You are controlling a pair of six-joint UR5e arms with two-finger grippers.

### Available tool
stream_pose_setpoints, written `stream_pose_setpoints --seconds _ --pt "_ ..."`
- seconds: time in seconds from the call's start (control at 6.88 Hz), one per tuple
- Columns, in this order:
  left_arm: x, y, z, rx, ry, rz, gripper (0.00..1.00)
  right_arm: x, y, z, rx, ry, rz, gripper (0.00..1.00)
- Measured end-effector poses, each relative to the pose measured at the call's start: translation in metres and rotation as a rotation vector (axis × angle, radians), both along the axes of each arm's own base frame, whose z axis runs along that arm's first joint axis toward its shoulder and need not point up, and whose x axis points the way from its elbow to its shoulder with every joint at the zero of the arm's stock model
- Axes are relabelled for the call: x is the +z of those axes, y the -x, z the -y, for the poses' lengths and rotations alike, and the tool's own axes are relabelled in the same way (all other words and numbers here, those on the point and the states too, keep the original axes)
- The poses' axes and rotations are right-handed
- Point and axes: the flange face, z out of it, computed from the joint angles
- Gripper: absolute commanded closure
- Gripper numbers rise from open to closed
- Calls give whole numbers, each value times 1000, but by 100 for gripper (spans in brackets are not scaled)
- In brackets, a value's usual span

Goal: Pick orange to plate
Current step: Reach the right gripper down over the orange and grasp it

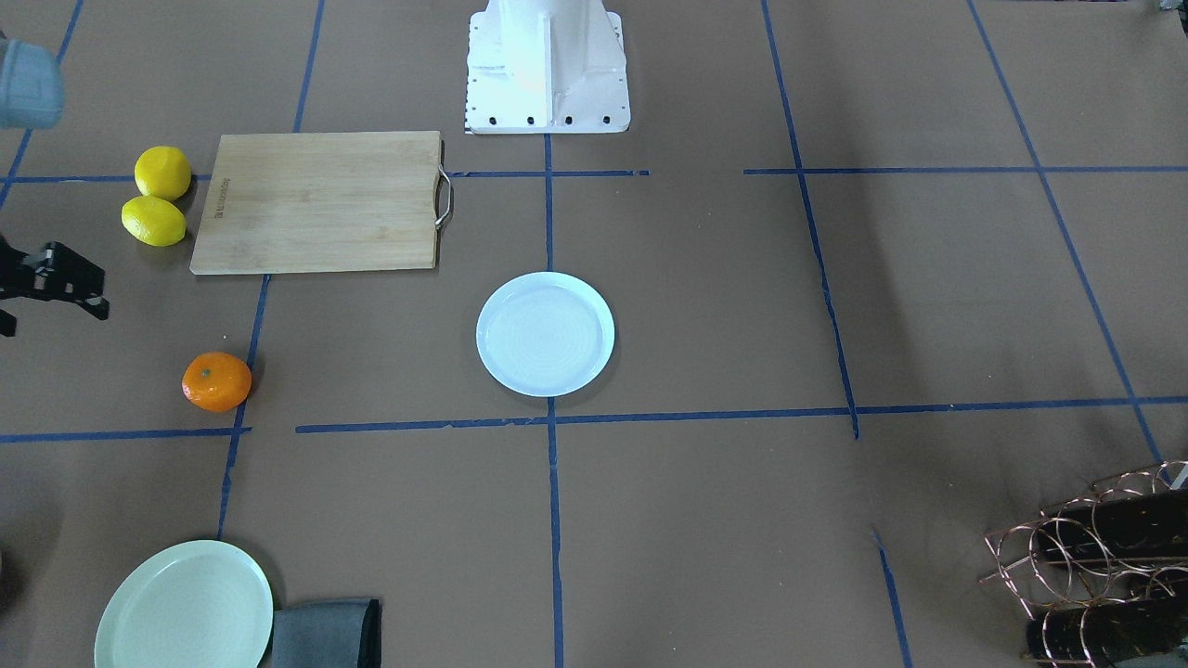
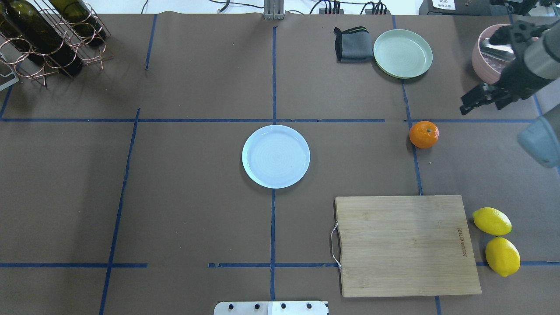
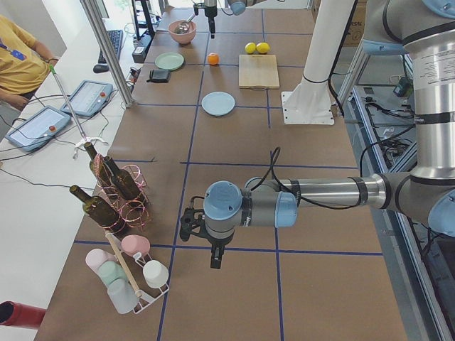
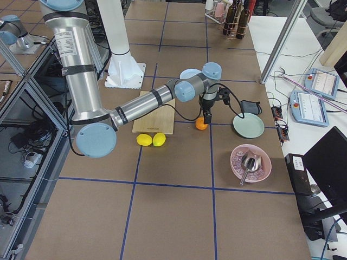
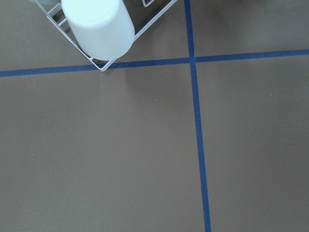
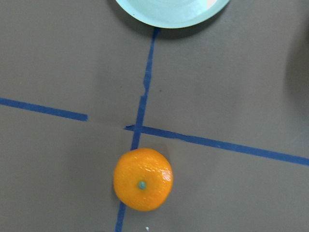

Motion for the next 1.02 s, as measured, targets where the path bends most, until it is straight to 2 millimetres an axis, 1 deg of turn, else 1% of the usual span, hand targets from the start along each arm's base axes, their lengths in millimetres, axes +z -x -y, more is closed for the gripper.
stream_pose_setpoints --seconds 0.15,0.29,0.44,0.58,1.02 --pt "0 1 0 -1 -1 18 0 6 31 7 15 -25 -7 0" --pt "-1 2 0 -1 -3 26 0 20 53 10 30 -35 -2 0" --pt "-2 2 1 -1 -4 29 0 34 69 8 33 -26 -6 0" --pt "-2 2 1 -1 -5 30 0 44 79 3 29 -18 -14 0" --pt "-3 2 1 -2 -6 29 0 64 93 -7 15 -7 -49 0"
